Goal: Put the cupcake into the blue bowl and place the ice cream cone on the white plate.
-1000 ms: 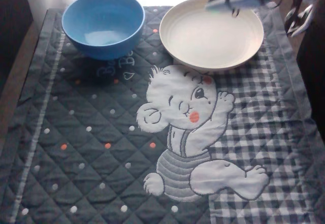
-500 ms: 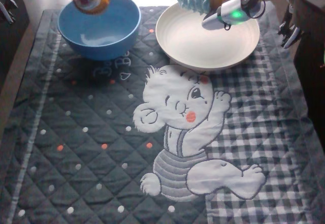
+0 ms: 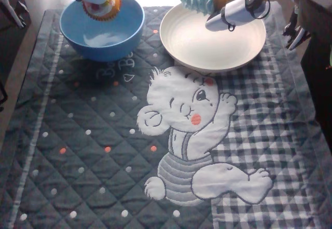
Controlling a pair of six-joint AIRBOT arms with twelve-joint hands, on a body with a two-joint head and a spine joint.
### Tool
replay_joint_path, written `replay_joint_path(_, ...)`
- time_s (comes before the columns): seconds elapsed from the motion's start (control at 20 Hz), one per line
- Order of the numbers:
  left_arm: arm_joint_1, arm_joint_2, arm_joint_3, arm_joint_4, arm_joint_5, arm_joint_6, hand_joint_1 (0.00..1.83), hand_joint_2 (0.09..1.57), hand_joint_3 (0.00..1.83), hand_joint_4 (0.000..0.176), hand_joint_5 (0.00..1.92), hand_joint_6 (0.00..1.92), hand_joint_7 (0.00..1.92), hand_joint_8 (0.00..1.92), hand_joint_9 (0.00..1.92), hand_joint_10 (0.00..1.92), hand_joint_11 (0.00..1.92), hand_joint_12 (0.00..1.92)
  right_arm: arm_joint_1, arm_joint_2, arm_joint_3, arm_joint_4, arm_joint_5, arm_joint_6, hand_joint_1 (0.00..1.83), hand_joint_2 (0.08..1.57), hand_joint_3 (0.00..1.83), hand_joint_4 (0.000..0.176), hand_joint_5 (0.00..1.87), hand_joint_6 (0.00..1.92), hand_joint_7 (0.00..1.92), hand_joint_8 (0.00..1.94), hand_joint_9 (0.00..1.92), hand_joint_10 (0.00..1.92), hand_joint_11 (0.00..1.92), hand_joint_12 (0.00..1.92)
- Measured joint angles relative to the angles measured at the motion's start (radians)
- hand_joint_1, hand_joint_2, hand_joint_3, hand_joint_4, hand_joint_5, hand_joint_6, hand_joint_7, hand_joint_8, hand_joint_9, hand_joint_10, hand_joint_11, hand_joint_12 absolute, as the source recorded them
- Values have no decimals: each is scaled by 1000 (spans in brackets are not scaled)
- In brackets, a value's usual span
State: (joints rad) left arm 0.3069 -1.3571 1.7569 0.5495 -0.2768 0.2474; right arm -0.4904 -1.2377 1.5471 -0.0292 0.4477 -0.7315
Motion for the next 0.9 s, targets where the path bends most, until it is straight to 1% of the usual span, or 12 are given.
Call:
replay_joint_path(0.05, 0, 0, 0, 13, -6, -24, 1397, 1047, 1, 0, 1035, 713, 1182, 509, 1104, 1058, 836, 1215, 0, 0, 0, 0, -1, 0, 1275, 1063, 0, 0, 994, 823, 1215, 736, 1493, 42, 1192, 1047)
replay_joint_path(0.1, 0, 1, 0, 39, -22, -57, 1399, 1040, 0, 0, 1141, 457, 1140, 692, 1104, 1075, 807, 1250, 0, 0, -3, 2, -3, 0, 1273, 1062, 0, 0, 1000, 814, 1211, 741, 1489, 38, 1186, 1035)
replay_joint_path(0.15, 0, 1, -1, 45, -32, -61, 1397, 1047, 8, 0, 1050, 631, 1130, 702, 1093, 1031, 812, 1177, 0, 0, -7, 3, -2, 0, 1274, 1062, 0, 0, 1002, 800, 1208, 753, 1487, 37, 1182, 1033)
replay_joint_path(0.2, 0, 1, -2, 55, -43, -62, 1397, 1042, 2, 0, 1121, 509, 1122, 778, 1086, 1031, 716, 1241, 0, 0, -13, 1, -2, 0, 1181, 1087, 2, 0, 1011, 890, 1113, 568, 1490, 51, 1107, 1241)
replay_joint_path(0.25, 0, 1, -7, 58, -47, -61, 1258, 1089, 2, 0, 1021, 860, 1035, 908, 1005, 560, 633, 1180, 0, -1, -14, -4, -2, 1, 926, 973, 0, 0, 729, 309, 1017, 326, 1155, 9, 581, 1361)
replay_joint_path(0.3, 0, 2, -9, 63, -53, -63, 1142, 1069, 0, 0, 842, 359, 832, 373, 883, 290, 501, 1156, 0, -1, -14, -3, -4, 0, 812, 927, 0, 0, 622, 79, 920, 125, 947, 1, 365, 1323)
replay_joint_path(0.35, 1, 2, -9, 69, -52, -63, 1089, 1027, 0, 0, 763, 113, 717, 113, 722, 97, 372, 956, 0, 0, -14, -2, -5, -1, 719, 890, 0, 12, 476, 15, 704, 25, 726, 0, 265, 1174)
replay_joint_path(0.45, 1, 7, -15, 69, -55, -64, 980, 986, 0, 0, 635, 4, 607, 5, 577, 4, 346, 606, 0, 4, -19, 0, -2, 0, 654, 896, 0, 104, 334, 0, 475, 0, 495, 0, 40, 1098)
replay_joint_path(0.5, 1, 8, -21, 72, -57, -64, 965, 976, 1, 0, 623, 1, 593, 3, 566, 1, 371, 529, 0, 8, -26, 0, 5, 0, 650, 909, 1, 125, 295, 0, 420, 0, 449, 0, 7, 1068)
replay_joint_path(0.6, 1, 10, -26, 84, -59, -64, 987, 959, 0, 0, 618, 2, 581, 2, 548, 4, 364, 424, 0, 8, -26, -5, 10, 0, 613, 877, 0, 130, 232, 5, 372, 1, 375, 2, 0, 835)
replay_joint_path(0.7, 1, 14, -27, 87, -60, -64, 983, 957, 0, 0, 629, 6, 596, 7, 590, 18, 430, 444, 0, 8, -26, -5, 10, 0, 612, 848, 0, 137, 224, 3, 382, 5, 387, 7, 0, 815)
replay_joint_path(0.9, 1, 18, -42, 94, -65, -64, 977, 959, 0, 0, 635, 0, 568, 0, 594, 1, 402, 562, 0, 8, -27, -5, 9, 0, 612, 862, 4, 123, 236, 1, 397, 1, 381, 0, 0, 834)
